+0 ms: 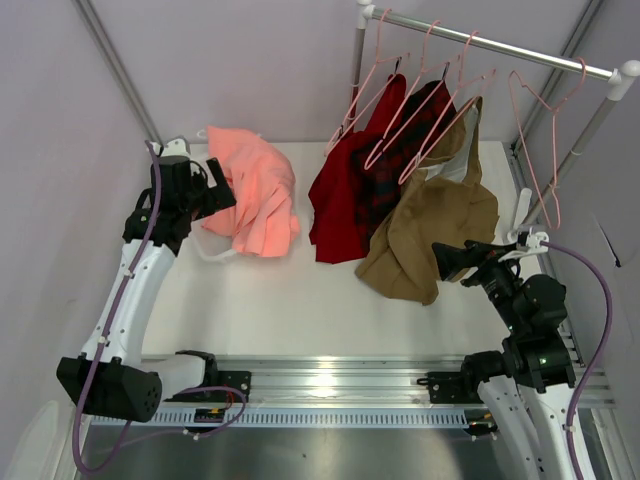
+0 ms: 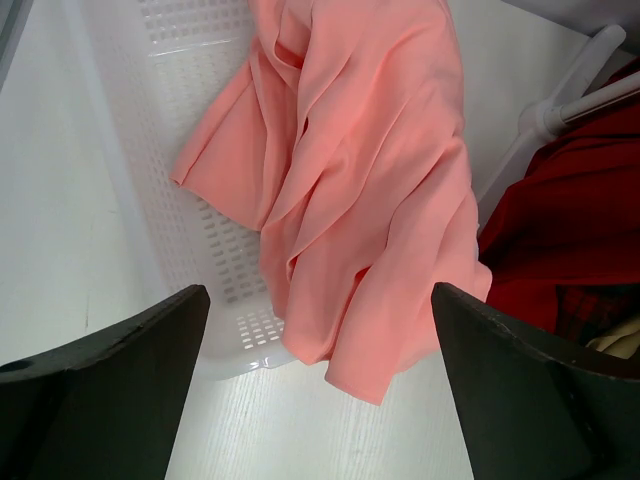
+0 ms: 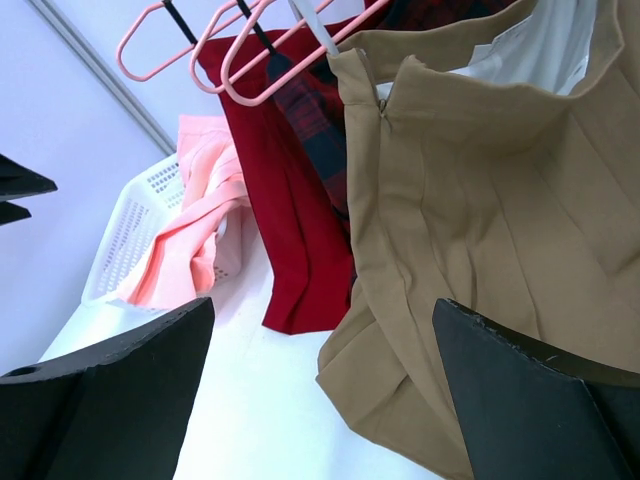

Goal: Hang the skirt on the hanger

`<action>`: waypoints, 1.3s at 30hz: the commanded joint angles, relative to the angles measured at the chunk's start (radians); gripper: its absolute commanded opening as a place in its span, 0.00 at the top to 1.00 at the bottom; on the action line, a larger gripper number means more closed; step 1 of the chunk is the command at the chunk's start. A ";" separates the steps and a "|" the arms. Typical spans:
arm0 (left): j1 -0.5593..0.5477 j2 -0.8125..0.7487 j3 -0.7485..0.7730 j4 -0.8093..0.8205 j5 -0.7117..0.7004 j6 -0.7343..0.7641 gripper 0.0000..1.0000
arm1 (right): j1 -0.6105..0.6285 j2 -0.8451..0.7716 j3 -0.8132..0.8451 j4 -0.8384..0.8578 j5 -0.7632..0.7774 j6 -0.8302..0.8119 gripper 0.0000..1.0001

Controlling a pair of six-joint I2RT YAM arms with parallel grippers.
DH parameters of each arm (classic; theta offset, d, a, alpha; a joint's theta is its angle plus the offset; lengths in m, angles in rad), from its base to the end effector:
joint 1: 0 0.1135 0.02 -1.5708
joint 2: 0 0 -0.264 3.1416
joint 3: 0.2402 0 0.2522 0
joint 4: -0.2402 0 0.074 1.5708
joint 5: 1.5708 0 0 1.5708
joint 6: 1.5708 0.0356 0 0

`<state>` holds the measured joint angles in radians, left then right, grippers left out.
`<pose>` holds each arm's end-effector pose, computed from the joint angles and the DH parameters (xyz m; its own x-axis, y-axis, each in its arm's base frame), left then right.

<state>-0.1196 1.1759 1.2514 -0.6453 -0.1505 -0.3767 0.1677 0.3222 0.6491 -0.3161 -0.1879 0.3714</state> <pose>0.2490 -0.0245 0.3766 -0.4953 -0.3068 -0.8127 -0.2039 0.9505 -0.2345 0.0889 0.0218 0.3338 -0.1164 0.3419 -0.9325 -0.3283 0.8729 0.3610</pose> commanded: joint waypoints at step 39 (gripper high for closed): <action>0.008 0.999 0.783 0.217 -0.046 0.025 0.01 | 0.016 0.261 0.118 0.086 0.030 -0.060 0.01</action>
<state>-0.1184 2.2002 2.0476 -0.5137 -0.1791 -0.3851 0.1795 0.5838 0.7143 -0.2634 -0.1883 0.3363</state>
